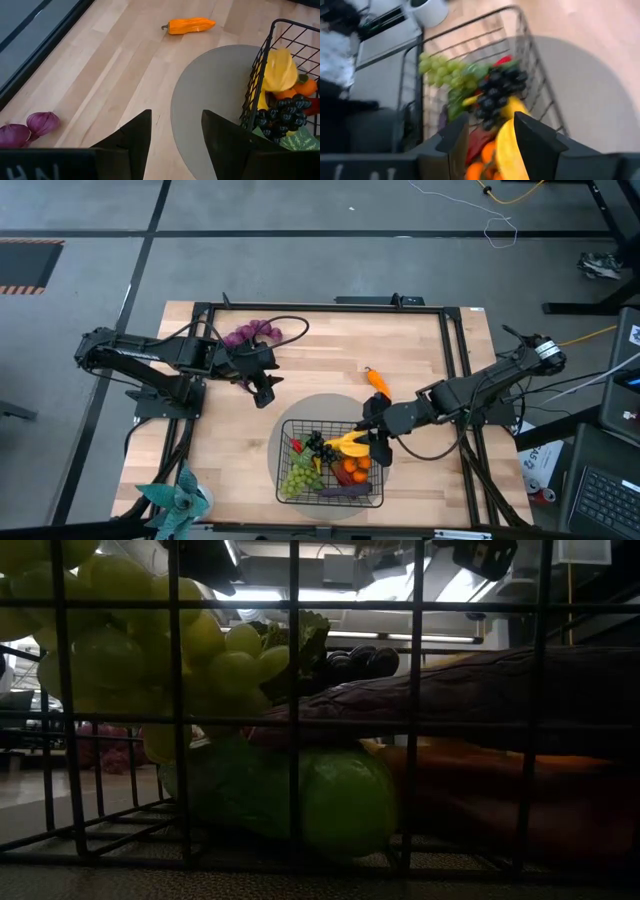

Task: Build produce basket
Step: Put the orange chili pepper into the wire basket

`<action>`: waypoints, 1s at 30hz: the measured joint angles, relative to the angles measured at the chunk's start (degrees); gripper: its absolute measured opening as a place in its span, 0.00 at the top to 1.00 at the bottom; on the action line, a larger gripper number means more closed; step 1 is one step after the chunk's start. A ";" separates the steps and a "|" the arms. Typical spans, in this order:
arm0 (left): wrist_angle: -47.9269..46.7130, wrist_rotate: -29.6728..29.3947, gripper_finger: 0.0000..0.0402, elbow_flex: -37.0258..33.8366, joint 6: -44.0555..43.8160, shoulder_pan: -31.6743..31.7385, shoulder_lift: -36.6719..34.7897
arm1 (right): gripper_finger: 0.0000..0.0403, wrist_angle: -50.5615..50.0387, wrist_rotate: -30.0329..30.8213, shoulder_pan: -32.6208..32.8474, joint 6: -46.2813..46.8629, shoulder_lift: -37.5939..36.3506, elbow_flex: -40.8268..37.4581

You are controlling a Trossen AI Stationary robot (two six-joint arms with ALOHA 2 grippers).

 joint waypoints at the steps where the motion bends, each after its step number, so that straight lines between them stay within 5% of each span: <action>1: 0.00 0.00 0.58 0.00 0.00 0.00 0.00 | 0.60 -0.07 1.48 -0.34 0.06 -0.14 0.00; 6: -0.02 0.00 0.58 0.00 -0.02 0.00 0.00 | 0.60 -3.47 9.53 -3.13 3.11 -1.73 0.02; 14: 0.01 0.00 0.58 0.00 -0.02 0.00 0.00 | 0.60 -17.24 14.36 -10.28 4.29 -4.26 0.09; 21: 0.00 -0.02 0.58 0.00 -0.02 0.00 0.00 | 0.60 -28.71 12.69 -17.41 11.70 -3.57 -0.02; 30: 0.02 -0.04 0.58 0.00 -0.03 -0.01 0.00 | 0.60 -26.07 4.98 -24.95 11.94 -2.93 -7.21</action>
